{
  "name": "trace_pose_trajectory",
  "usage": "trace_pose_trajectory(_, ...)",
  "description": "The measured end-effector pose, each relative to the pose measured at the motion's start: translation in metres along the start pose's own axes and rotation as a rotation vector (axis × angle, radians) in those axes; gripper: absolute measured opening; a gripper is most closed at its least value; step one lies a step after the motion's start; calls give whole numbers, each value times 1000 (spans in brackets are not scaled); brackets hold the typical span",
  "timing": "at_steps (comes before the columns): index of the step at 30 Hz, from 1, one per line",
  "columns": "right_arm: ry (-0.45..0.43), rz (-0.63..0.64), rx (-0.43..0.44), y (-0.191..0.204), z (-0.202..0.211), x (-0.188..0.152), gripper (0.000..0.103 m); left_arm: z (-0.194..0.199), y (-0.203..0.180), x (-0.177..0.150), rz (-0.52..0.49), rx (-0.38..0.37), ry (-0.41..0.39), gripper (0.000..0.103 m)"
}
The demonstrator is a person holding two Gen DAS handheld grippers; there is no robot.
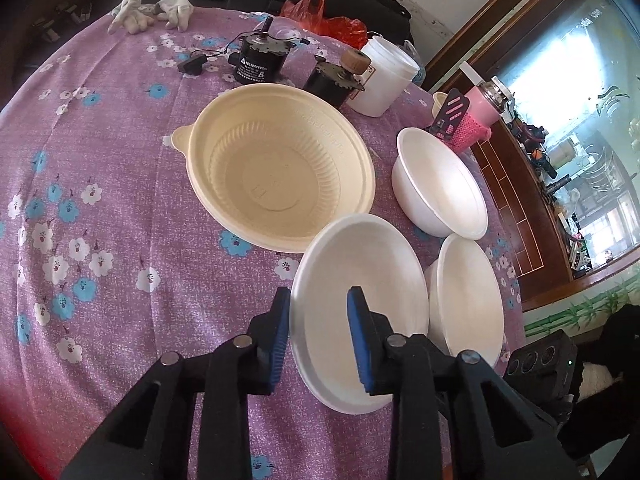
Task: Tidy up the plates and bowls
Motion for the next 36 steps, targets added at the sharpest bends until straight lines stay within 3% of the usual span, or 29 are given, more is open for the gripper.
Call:
trace_pose_trajectory(19,-22,47,-42,6,1,-2,11,7,8,0,11,29,-11,24)
trace_pose_trajectory(24,-31,64,-54,8,1,-3,9,11,9,0,-2,57,-31,8)
trace_pose_trajectory(36,-48,86,-57,13,2,-5,8,12,12,0,-4,55,-27,8)
Point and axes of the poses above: each gripper's, at about its wrist camera, not at the fingertips, and z roughly against the way its jaws point, y to its left, x to its top, the point moved 4 cm from there along -z, roughly the way its jaws point, and after that the axes turned 8 degrees about -x, right-handed, at the moved point
